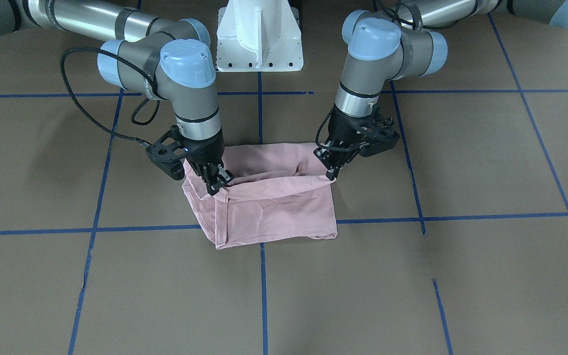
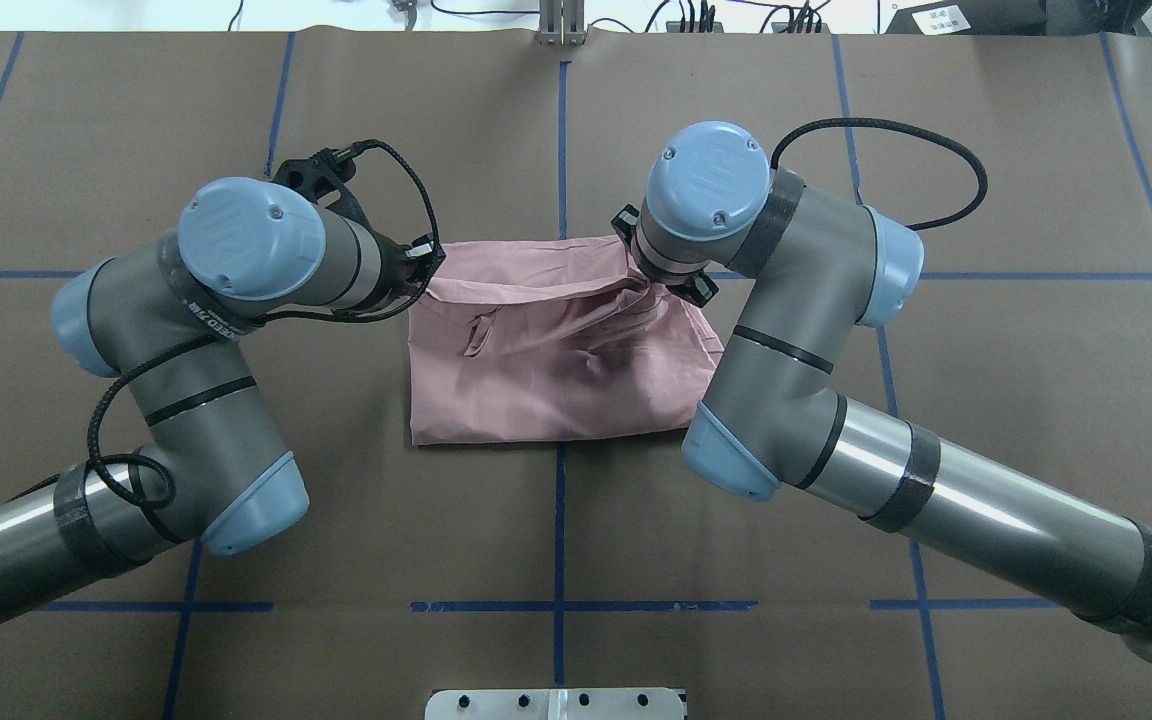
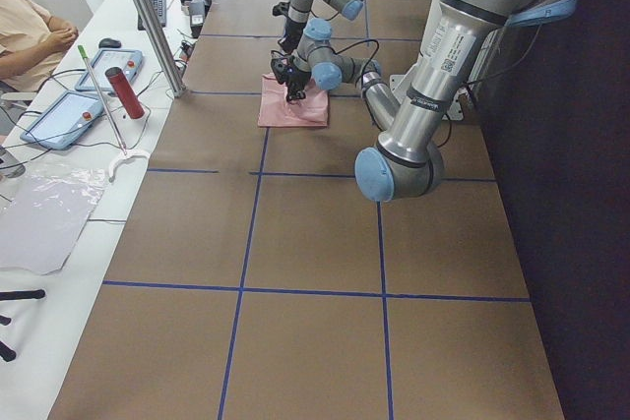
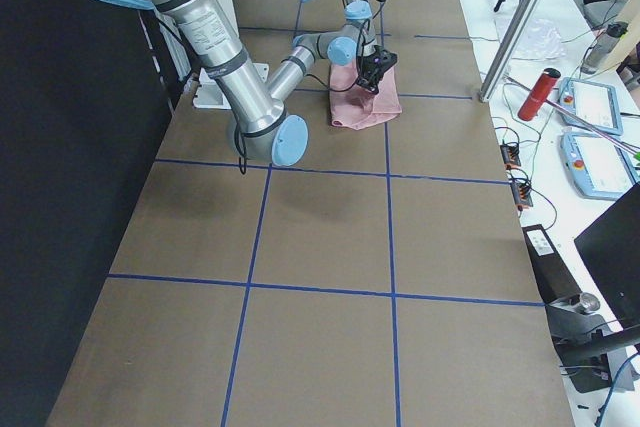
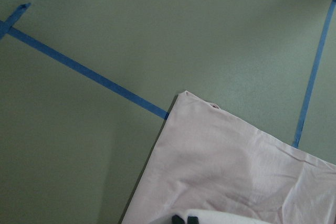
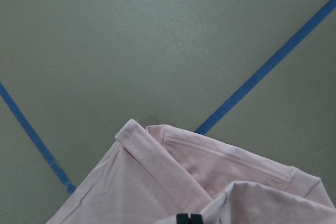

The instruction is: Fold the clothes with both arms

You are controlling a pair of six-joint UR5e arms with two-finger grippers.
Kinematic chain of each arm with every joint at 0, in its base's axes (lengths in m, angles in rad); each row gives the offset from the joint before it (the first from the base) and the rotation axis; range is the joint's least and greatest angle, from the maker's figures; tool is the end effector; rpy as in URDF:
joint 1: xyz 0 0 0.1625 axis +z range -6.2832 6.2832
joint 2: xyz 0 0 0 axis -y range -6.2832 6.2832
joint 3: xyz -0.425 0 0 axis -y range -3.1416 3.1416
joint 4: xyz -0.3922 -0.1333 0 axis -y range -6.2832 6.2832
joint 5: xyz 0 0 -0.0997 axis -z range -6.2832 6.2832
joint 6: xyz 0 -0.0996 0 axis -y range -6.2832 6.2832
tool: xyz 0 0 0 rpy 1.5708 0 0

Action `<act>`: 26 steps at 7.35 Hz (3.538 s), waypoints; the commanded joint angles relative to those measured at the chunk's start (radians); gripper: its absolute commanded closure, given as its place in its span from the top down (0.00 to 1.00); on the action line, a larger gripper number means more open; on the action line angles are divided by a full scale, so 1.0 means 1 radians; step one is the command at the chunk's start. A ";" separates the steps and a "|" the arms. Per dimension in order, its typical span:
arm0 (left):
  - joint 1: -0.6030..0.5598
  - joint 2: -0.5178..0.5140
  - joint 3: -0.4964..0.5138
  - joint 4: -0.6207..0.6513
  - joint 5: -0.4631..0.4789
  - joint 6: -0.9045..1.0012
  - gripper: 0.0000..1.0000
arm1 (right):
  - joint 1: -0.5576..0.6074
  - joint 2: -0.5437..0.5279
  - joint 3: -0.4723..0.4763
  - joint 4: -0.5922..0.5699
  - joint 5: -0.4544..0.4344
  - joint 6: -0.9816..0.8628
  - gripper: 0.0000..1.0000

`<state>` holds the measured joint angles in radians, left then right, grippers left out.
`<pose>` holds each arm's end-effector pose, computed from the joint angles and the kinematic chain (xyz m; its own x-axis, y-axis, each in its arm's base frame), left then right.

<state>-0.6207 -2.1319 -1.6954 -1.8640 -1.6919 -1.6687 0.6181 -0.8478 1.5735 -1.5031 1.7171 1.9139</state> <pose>0.4724 -0.4868 0.2464 0.4032 -0.4076 -0.8193 0.5378 0.8300 -0.1482 -0.5137 -0.5110 0.2189 0.3740 0.6743 0.6368 -0.6524 0.6792 -0.3361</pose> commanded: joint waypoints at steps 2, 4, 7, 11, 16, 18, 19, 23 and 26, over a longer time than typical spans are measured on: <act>-0.022 -0.029 0.086 -0.068 0.009 0.037 0.00 | 0.009 0.004 -0.016 0.001 0.003 -0.012 0.00; -0.027 -0.087 0.245 -0.174 0.033 0.038 0.23 | 0.017 0.034 -0.125 0.056 0.003 -0.071 0.00; -0.123 -0.074 0.369 -0.285 0.109 0.280 0.64 | 0.164 0.174 -0.526 0.368 0.077 -0.296 1.00; -0.226 0.030 0.210 -0.290 -0.097 0.384 0.64 | 0.328 0.035 -0.400 0.359 0.302 -0.480 1.00; -0.633 0.375 0.090 -0.276 -0.576 1.144 0.65 | 0.765 -0.345 -0.171 0.151 0.621 -1.358 1.00; -0.790 0.533 -0.001 -0.259 -0.678 1.344 0.66 | 0.897 -0.508 0.016 -0.126 0.625 -1.769 1.00; -0.850 0.623 -0.053 -0.210 -0.686 1.491 0.70 | 0.966 -0.555 0.096 -0.290 0.625 -1.953 1.00; -1.000 0.699 -0.053 0.142 -0.680 1.645 1.00 | 1.011 -0.737 0.208 -0.387 0.653 -2.093 1.00; -1.022 0.722 -0.107 0.253 -0.677 1.775 1.00 | 1.008 -0.772 0.203 -0.384 0.648 -2.103 1.00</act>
<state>-1.6374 -1.4236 -1.7661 -1.6570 -2.3709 0.0843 1.6273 -1.6006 1.7781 -1.8880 2.3673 -0.1815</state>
